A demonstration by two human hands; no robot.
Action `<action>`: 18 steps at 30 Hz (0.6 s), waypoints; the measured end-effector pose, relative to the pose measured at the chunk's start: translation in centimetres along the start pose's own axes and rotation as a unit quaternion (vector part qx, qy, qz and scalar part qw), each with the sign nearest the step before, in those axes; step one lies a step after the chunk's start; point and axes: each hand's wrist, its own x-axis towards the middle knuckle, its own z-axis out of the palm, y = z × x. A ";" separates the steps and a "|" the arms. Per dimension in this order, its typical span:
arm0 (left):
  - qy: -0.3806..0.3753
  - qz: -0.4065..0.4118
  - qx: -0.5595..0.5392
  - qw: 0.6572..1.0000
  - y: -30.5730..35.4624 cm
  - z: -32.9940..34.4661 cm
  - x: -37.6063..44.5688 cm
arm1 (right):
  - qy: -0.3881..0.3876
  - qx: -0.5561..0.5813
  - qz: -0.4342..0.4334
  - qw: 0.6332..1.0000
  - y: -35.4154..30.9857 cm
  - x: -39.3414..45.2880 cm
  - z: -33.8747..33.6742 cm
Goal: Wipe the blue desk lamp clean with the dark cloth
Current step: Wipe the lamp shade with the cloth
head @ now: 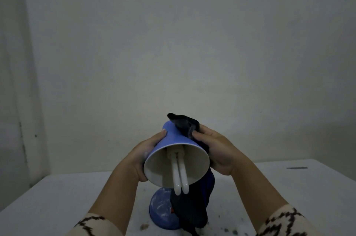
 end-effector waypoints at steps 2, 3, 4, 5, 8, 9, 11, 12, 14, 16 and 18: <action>0.008 0.000 -0.002 1.000 -0.1 -0.5 0.3 | -0.007 0.003 0.006 1.000 -0.1 -0.5 -0.7; 0.007 -0.002 -0.005 1.000 -0.2 -0.6 0.6 | -0.011 0.006 0.006 1.000 -0.1 -0.8 -1.1; 0.006 -0.003 -0.003 1.000 -0.2 -0.8 0.7 | -0.020 0.009 0.004 1.000 -0.1 -1.0 -1.3; 0.002 -0.004 0.002 1.000 -0.3 -0.8 0.8 | -0.029 0.014 0.001 0.999 0.0 -1.3 -1.6; 0.000 0.006 0.003 1.000 -0.6 -0.6 0.9 | -0.043 0.056 0.005 0.998 0.7 -1.9 -2.5; 0.001 0.009 -0.001 1.000 -0.7 -0.6 1.0 | -0.041 0.072 0.007 0.997 1.0 -2.0 -2.7; -0.004 0.016 -0.008 1.000 -0.7 -0.6 1.0 | -0.027 0.086 0.009 0.996 1.6 -2.2 -2.9; -0.006 0.019 -0.008 1.000 -0.8 -0.7 1.0 | -0.016 0.083 0.010 0.996 1.7 -2.2 -2.9; -0.010 0.024 -0.009 1.000 -0.7 -0.7 1.1 | 0.000 0.061 0.005 0.998 1.5 -2.3 -2.6; -0.006 0.022 -0.006 1.000 -0.7 -0.6 1.4 | 0.002 0.025 -0.003 1.000 1.0 -2.3 -2.2; -0.008 0.021 -0.005 1.000 -0.7 -0.5 1.5 | -0.002 -0.024 -0.017 1.000 -0.1 -2.4 -1.6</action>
